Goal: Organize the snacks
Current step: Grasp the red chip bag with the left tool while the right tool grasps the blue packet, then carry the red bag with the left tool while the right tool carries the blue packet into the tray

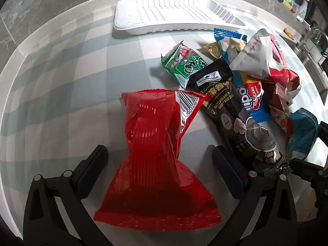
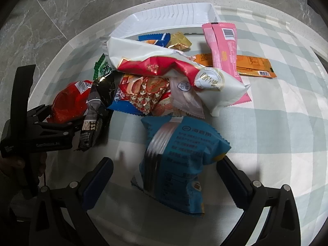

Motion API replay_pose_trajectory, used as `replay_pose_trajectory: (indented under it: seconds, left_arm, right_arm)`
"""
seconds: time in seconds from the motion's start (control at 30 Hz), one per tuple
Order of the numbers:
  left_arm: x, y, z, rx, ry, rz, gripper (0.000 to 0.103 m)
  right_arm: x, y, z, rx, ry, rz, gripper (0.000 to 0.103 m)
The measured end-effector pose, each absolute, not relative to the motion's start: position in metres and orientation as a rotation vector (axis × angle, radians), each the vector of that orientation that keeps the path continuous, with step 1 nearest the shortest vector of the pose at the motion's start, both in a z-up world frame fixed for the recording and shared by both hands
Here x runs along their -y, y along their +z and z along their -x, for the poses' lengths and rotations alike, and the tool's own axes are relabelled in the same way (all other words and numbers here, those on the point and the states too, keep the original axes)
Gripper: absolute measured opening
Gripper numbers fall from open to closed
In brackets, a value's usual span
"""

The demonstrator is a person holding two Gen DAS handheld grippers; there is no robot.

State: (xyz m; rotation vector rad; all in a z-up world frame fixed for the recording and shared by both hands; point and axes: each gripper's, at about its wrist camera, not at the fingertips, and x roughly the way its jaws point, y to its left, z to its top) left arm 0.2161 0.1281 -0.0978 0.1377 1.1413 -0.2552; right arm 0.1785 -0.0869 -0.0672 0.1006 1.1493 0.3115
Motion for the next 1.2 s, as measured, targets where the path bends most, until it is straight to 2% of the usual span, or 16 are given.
replay_pose_trajectory:
  seconds: [0.1, 0.37, 0.47, 0.5, 0.53, 0.57, 0.6, 0.63, 0.73, 0.93, 1.2]
  left_arm:
    - [-0.127, -0.099, -0.219, -1.098, -0.285, -0.149, 0.103]
    - [-0.130, -0.097, -0.226, -1.143, -0.331, -0.182, 0.103]
    - [-0.131, -0.095, -0.222, -1.134, -0.347, -0.191, 0.097]
    - [-0.132, -0.094, -0.220, -1.125, -0.352, -0.191, 0.088]
    - [-0.133, -0.092, -0.219, -1.115, -0.357, -0.192, 0.073]
    - [-0.135, -0.088, -0.218, -1.100, -0.364, -0.189, 0.062]
    - [-0.136, -0.085, -0.217, -1.090, -0.360, -0.183, 0.042]
    - [-0.139, -0.084, -0.218, -1.094, -0.357, -0.171, 0.036]
    - [-0.152, -0.080, -0.224, -1.114, -0.372, -0.094, 0.027]
    - [-0.169, -0.073, -0.227, -1.162, -0.430, 0.015, 0.026]
    - [-0.188, -0.038, -0.238, -1.123, -0.463, 0.095, 0.026]
  right_arm:
    - [0.087, -0.068, -0.180, -1.146, 0.304, -0.111, 0.103]
    - [0.098, -0.066, -0.187, -1.161, 0.287, -0.204, 0.101]
    - [0.102, -0.064, -0.185, -1.158, 0.244, -0.179, 0.086]
    - [0.105, -0.062, -0.184, -1.155, 0.218, -0.165, 0.071]
    - [0.110, -0.061, -0.182, -1.155, 0.217, -0.169, 0.052]
    - [0.117, -0.061, -0.181, -1.164, 0.226, -0.202, 0.045]
    - [0.124, -0.062, -0.182, -1.169, 0.228, -0.241, 0.042]
    - [0.128, -0.062, -0.182, -1.174, 0.229, -0.260, 0.041]
    - [0.134, -0.061, -0.182, -1.185, 0.235, -0.279, 0.039]
    - [0.145, -0.053, -0.170, -1.199, 0.299, -0.392, 0.038]
    - [0.160, -0.019, -0.185, -1.154, 0.316, -0.484, 0.038]
